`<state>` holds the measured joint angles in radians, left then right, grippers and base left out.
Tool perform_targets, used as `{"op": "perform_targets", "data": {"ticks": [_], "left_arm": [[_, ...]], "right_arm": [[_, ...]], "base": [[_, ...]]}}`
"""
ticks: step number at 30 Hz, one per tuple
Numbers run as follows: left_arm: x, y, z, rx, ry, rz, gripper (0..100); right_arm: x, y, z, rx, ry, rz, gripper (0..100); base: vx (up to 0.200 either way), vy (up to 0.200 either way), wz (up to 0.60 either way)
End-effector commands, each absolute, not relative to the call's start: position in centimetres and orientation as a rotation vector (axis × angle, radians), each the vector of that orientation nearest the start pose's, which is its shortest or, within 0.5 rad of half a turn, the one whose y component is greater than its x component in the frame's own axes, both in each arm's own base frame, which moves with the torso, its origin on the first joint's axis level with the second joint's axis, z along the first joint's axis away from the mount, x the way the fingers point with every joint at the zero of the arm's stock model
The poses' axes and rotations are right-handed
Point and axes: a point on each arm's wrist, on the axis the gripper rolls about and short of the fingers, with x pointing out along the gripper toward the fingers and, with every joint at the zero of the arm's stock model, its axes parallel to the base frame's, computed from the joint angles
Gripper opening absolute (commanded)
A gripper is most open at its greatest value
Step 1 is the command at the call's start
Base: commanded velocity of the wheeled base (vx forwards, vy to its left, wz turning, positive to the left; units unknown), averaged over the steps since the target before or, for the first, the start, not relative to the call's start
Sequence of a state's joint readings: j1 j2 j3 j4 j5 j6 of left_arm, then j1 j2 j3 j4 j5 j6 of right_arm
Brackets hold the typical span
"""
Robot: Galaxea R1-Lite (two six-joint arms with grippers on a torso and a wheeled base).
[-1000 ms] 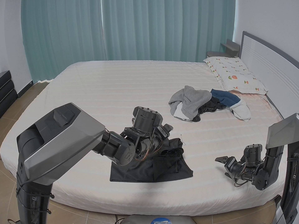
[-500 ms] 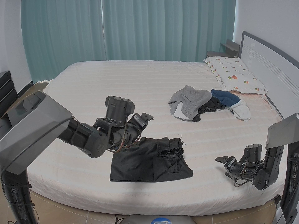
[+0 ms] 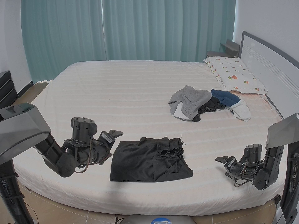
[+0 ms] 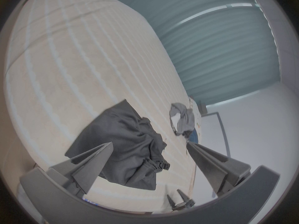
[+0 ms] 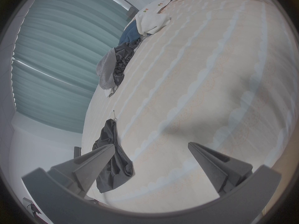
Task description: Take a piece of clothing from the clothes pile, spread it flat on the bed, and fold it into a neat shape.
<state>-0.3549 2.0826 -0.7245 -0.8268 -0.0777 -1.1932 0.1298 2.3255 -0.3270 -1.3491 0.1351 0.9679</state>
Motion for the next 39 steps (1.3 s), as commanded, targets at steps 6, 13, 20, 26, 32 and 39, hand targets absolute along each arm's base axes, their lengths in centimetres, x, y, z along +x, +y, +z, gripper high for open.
{"op": "perform_targets", "data": {"ticks": [6,13,20,26,32,39], "left_arm": [[32.0,-7.7,3.8,-1.236,0.787,0.002,100],[31.8,-7.5,3.4,-1.231,0.805,0.009,100],[31.7,-7.6,3.1,-1.222,0.813,0.014,100],[31.7,-7.6,3.1,-1.223,0.812,0.015,100],[31.6,-7.5,3.0,-1.224,0.813,0.021,100],[31.7,-7.6,3.0,-1.218,0.813,0.018,100]], "right_arm": [[28.0,4.0,-3.4,0.926,0.723,-0.081,100],[28.2,4.7,-1.4,0.919,0.668,-0.024,100],[28.2,8.8,0.3,0.826,0.636,0.054,100],[29.1,12.3,0.9,0.665,0.661,0.074,100],[30.3,14.3,2.0,0.589,0.681,0.081,100],[31.5,14.5,2.3,0.477,0.679,0.017,100]], "base": [[0.000,0.133,0.00],[0.000,0.200,0.00],[0.000,0.200,0.00],[0.000,0.200,0.00],[0.000,0.200,0.00],[0.000,0.000,0.00]]}}
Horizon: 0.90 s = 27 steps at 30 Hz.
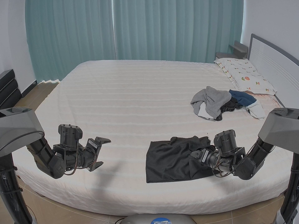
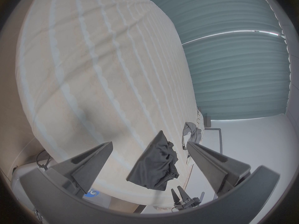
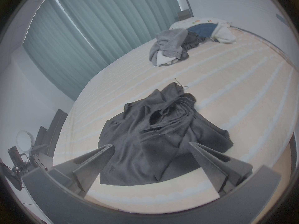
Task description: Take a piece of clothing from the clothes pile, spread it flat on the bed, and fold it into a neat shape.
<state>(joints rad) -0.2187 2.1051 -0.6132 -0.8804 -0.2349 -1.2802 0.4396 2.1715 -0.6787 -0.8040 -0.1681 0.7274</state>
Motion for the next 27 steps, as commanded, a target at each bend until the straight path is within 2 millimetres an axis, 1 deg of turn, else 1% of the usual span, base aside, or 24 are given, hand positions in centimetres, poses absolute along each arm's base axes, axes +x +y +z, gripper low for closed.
{"op": "perform_targets", "data": {"ticks": [1,7,13,18,22,25,27], "left_arm": [[31.7,-7.6,3.0,-1.218,0.813,0.018,100],[31.7,-7.6,3.0,-1.218,0.811,0.018,100],[31.7,-7.6,3.0,-1.217,0.812,0.019,100],[31.6,-7.7,3.0,-1.217,0.813,0.018,100],[31.6,-7.7,2.9,-1.217,0.815,0.019,100],[31.6,-7.7,3.0,-1.217,0.813,0.018,100],[31.6,-7.7,2.9,-1.215,0.815,0.018,100]], "right_arm": [[31.5,14.6,2.2,0.470,0.684,0.017,100],[32.1,15.3,1.5,0.405,0.708,-0.025,100],[32.6,15.5,1.6,0.360,0.747,-0.044,100],[32.9,15.7,1.2,0.308,0.757,-0.069,100],[33.3,15.8,-0.4,0.206,0.782,-0.109,100],[33.4,15.9,-1.1,0.183,0.792,-0.112,100],[33.4,16.1,-1.2,0.173,0.792,-0.104,100]], "base": [[0.000,0.000,0.00],[0.000,0.000,0.00],[0.000,0.000,0.00],[0.000,0.000,0.00],[0.000,0.000,0.00],[0.000,0.000,0.00],[0.000,0.000,0.00]]}}
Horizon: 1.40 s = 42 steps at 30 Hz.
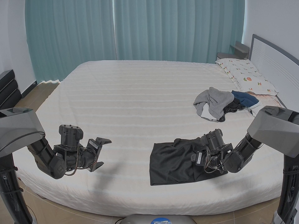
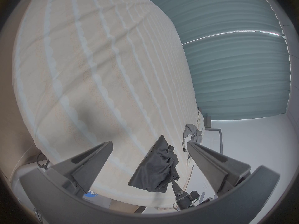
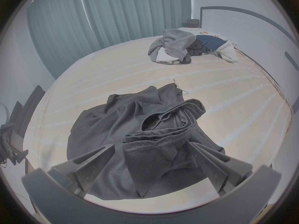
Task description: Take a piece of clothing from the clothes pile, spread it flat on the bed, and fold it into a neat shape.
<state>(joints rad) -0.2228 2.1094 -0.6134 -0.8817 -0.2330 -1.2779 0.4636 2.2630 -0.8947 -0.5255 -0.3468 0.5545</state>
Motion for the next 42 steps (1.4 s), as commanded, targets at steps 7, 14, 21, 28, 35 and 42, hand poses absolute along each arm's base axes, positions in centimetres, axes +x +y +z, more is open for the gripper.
{"op": "perform_targets", "data": {"ticks": [7,14,21,28,35,42], "left_arm": [[31.6,-7.7,2.9,-1.215,0.816,0.017,100],[31.6,-7.7,2.9,-1.215,0.816,0.017,100],[31.6,-7.7,2.9,-1.214,0.817,0.018,100],[31.6,-7.7,2.9,-1.216,0.817,0.018,100],[31.6,-7.7,2.9,-1.214,0.816,0.019,100],[31.6,-7.7,2.9,-1.214,0.816,0.019,100]], "right_arm": [[32.8,14.6,-1.4,0.116,0.816,-0.129,100],[32.1,11.8,-1.9,0.089,0.859,-0.186,100],[29.8,6.9,-1.5,0.157,0.915,-0.253,100],[27.7,2.8,-0.5,0.195,0.889,-0.256,100],[27.4,2.7,0.9,0.301,0.791,-0.133,100],[29.1,4.5,0.0,0.425,0.804,-0.049,100]], "base": [[0.000,0.000,0.00],[0.000,0.000,0.00],[0.000,0.000,0.00],[0.000,0.000,0.00],[0.000,0.000,0.00],[0.000,0.000,0.00]]}}
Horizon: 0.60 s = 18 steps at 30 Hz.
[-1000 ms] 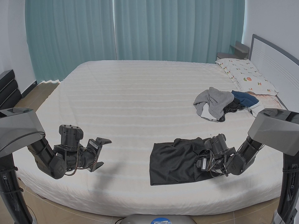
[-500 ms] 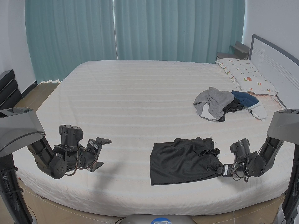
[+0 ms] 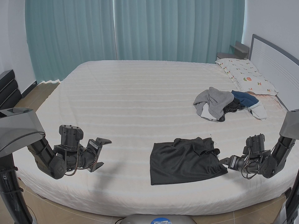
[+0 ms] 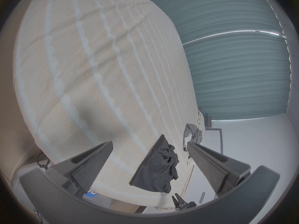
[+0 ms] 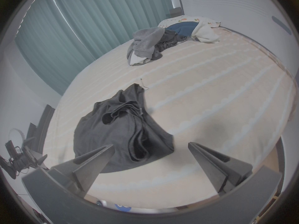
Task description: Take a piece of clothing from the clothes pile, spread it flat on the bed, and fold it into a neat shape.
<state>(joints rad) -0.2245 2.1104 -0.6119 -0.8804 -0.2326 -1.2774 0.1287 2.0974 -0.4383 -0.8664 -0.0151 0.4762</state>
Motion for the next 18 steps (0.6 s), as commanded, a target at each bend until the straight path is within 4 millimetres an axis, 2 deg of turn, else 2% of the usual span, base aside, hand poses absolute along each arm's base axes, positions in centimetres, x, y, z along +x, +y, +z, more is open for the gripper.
{"op": "perform_targets", "data": {"ticks": [1,7,12,13,18], "left_arm": [[31.6,-7.8,2.9,-1.213,0.817,0.018,100],[31.6,-7.8,2.9,-1.213,0.817,0.018,100],[31.6,-7.8,3.0,-1.214,0.814,0.016,100],[31.6,-7.7,3.0,-1.214,0.813,0.017,100],[31.6,-7.8,3.0,-1.214,0.815,0.017,100]], "right_arm": [[29.4,4.7,-0.3,0.430,0.809,-0.046,100],[31.1,5.8,-2.2,0.450,0.833,-0.035,100],[31.4,6.5,-2.8,0.439,0.844,-0.019,100],[31.3,6.5,-2.8,0.432,0.845,-0.018,0],[30.9,6.0,-2.9,0.416,0.857,-0.030,0]], "base": [[0.000,0.000,0.00],[0.000,0.000,0.00],[0.000,0.000,0.00],[0.000,0.000,0.00],[0.000,0.000,0.00]]}}
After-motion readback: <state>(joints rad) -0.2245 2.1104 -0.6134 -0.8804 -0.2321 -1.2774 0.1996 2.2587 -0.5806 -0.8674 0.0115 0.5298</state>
